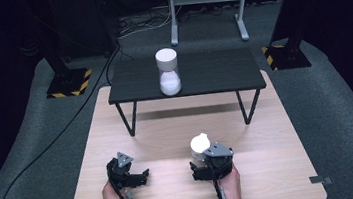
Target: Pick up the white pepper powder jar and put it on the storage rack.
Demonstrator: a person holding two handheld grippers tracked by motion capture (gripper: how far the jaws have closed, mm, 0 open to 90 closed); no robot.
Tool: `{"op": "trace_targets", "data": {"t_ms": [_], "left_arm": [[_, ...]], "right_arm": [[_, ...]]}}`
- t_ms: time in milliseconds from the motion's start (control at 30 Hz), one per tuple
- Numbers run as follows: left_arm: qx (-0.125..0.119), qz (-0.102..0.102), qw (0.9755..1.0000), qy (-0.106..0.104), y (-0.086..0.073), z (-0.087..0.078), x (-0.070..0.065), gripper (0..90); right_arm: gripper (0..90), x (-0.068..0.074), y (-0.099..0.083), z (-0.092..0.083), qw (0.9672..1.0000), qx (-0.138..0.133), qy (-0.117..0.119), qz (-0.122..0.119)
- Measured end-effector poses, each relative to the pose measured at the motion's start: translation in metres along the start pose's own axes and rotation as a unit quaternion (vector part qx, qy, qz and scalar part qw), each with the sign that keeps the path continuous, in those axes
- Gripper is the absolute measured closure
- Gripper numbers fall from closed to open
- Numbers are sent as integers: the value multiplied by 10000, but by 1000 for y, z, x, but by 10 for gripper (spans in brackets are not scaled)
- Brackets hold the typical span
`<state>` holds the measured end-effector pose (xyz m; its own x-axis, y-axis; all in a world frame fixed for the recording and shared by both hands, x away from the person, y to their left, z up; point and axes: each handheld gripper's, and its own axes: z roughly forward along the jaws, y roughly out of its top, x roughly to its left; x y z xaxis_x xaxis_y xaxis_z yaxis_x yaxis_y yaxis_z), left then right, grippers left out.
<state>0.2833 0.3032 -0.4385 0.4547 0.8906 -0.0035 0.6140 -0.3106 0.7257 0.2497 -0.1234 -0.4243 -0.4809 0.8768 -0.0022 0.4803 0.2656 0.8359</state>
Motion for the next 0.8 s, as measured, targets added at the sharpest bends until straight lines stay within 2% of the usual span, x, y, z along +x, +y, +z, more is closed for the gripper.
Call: {"op": "trace_targets", "data": {"t_ms": [267, 333, 533, 633, 800], "left_arm": [[0, 5, 10000, 3, 0, 0, 0, 2], [0, 4, 10000, 3, 0, 0, 0, 2], [0, 5, 10000, 6, 0, 0, 0, 3], [0, 4, 10000, 6, 0, 0, 0, 3], [0, 5, 10000, 5, 0, 0, 0, 3]], "right_arm": [[0, -1, -4, 12, 10000, 6, -63, -8], [51, -2, -7, 13, 10000, -15, -53, -11], [225, -12, -11, 16, 9996, -49, 270, -20], [270, -15, -10, 19, 9993, 40, 358, -105], [300, -14, -15, 19, 9993, -11, 328, -180]]}}
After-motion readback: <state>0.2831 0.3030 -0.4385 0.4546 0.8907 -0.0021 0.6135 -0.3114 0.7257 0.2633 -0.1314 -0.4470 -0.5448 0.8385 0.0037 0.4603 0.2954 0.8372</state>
